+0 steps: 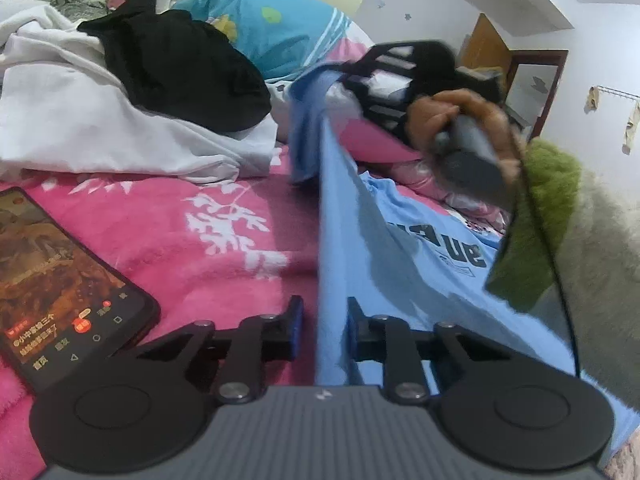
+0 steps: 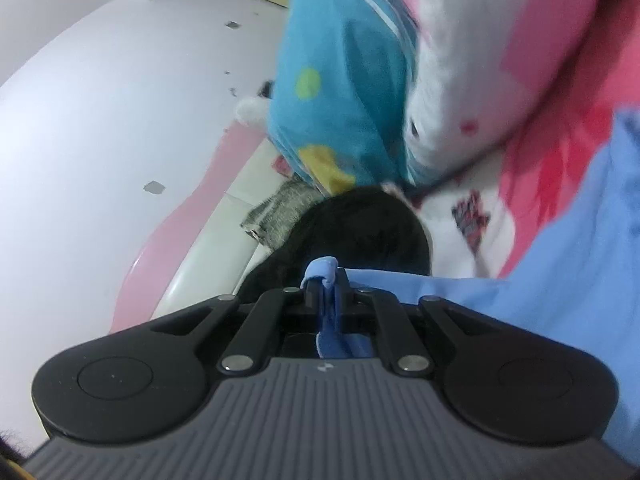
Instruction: Fold clothes
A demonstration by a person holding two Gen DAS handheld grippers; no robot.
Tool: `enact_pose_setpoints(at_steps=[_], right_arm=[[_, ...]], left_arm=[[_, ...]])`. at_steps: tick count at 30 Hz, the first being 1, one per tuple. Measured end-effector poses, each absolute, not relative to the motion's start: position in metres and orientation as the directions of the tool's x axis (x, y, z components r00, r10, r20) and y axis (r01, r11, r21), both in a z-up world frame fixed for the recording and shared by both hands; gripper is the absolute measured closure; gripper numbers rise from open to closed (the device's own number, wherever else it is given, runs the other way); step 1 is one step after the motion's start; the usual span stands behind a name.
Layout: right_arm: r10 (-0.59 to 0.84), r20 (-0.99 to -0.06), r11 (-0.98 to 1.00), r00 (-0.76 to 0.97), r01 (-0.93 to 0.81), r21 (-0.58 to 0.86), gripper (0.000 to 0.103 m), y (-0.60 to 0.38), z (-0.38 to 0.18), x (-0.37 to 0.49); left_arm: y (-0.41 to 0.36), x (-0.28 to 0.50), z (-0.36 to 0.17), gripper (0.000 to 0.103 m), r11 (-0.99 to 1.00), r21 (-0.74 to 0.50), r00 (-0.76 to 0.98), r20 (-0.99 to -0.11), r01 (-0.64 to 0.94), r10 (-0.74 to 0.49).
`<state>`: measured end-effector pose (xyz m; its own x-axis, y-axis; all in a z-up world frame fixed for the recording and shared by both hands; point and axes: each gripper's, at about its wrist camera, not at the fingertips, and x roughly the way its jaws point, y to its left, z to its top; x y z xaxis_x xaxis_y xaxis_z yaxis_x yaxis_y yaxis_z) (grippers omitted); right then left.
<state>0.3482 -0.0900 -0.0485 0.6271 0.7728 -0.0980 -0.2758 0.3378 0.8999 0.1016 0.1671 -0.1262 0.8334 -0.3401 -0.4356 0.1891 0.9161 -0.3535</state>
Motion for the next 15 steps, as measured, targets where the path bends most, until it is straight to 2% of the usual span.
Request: enact_pose_setpoints(at_steps=[2,4,9,12,15], right_arm=[[0.778,-0.168,0.356,0.606,-0.205,0.912,0.097,-0.078,-0.071,0.357],[0.768,-0.241,0.392,0.594,-0.137,0.91,0.097,-0.069,-0.091,0.362],[0.729,-0.236,0.417,0.642,-0.143,0.898,0.097,-0.087,-0.09,0.349],[0.718,-0.156,0.404,0.679,-0.224,0.887,0.097,-0.114,-0.073,0.329],[0.673,-0.144,0.422,0.725,-0.216,0.88,0.097,-0.148,-0.066,0.299]], left_arm=[[0.171,0.102,-0.128,0.091,0.911,-0.372,0.831,-0.438,0.179,-0.342],[0.176,0.102,-0.129,0.092,0.904,-0.392,0.828,-0.439,0.172,-0.349],[0.183,0.102,-0.132,0.094,0.893,-0.418,0.824,-0.437,0.169,-0.361],[0.184,0.103,-0.131,0.094,0.895,-0.412,0.824,-0.438,0.171,-0.359],[0.185,0.102,-0.131,0.094,0.895,-0.412,0.823,-0.44,0.17,-0.359]])
